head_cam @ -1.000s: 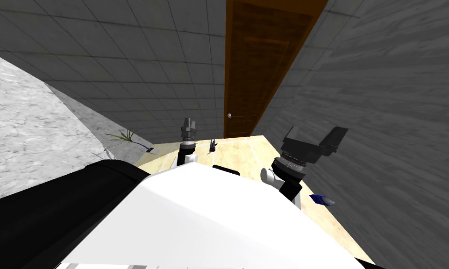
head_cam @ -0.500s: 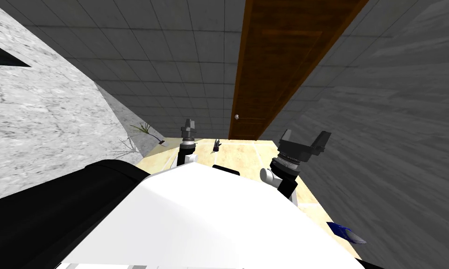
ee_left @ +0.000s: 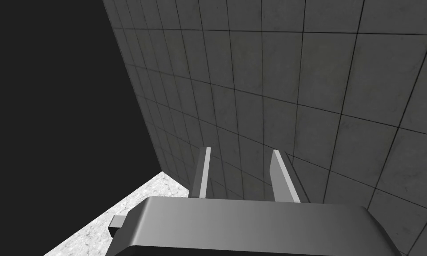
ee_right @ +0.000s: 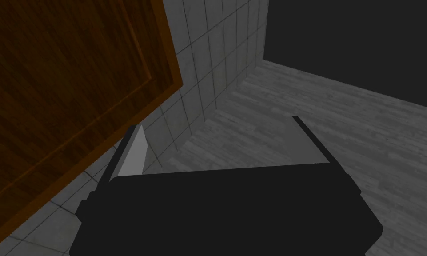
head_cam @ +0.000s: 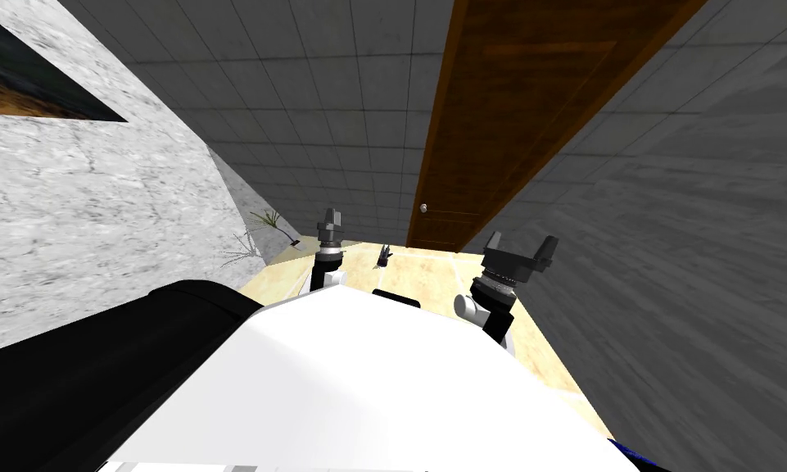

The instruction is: Pull the door open

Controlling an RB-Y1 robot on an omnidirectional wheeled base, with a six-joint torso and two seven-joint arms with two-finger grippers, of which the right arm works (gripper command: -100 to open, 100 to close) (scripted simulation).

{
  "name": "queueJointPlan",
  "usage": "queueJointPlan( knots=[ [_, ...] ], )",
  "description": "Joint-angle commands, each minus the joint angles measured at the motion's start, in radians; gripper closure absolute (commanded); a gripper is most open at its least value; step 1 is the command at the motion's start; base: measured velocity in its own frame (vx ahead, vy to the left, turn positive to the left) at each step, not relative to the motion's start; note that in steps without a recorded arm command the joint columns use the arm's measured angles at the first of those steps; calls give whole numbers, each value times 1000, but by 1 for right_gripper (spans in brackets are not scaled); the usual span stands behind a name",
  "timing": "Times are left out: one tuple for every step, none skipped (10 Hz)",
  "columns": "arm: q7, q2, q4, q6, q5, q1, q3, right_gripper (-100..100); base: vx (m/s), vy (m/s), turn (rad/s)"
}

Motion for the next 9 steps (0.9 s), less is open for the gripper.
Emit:
queueJointPlan(
  knots=[
    [-27, -10, 33, -6, -25, -6, -8, -100, 56, -19, 190],
    [-42, -16, 56, -11, -41, -11, -12, -100, 60, -28, 236],
    [-58, -21, 80, -15, -57, -16, -15, -100, 61, -28, 248],
    [-75, -26, 105, -20, -73, -20, -19, -100, 69, -37, 188],
    [-91, -32, 129, -25, -89, -25, -22, -100, 71, -29, 199],
    [-107, -37, 153, -30, -105, -30, -26, -100, 73, -26, 215],
    [-124, -43, 180, -35, -123, -35, -30, -100, 62, -40, 201],
    [-142, -48, 207, -40, -141, -40, -34, -100, 61, -44, 190],
    [-160, -53, 234, -45, -159, -46, -38, -100, 64, -44, 191]
  ],
)
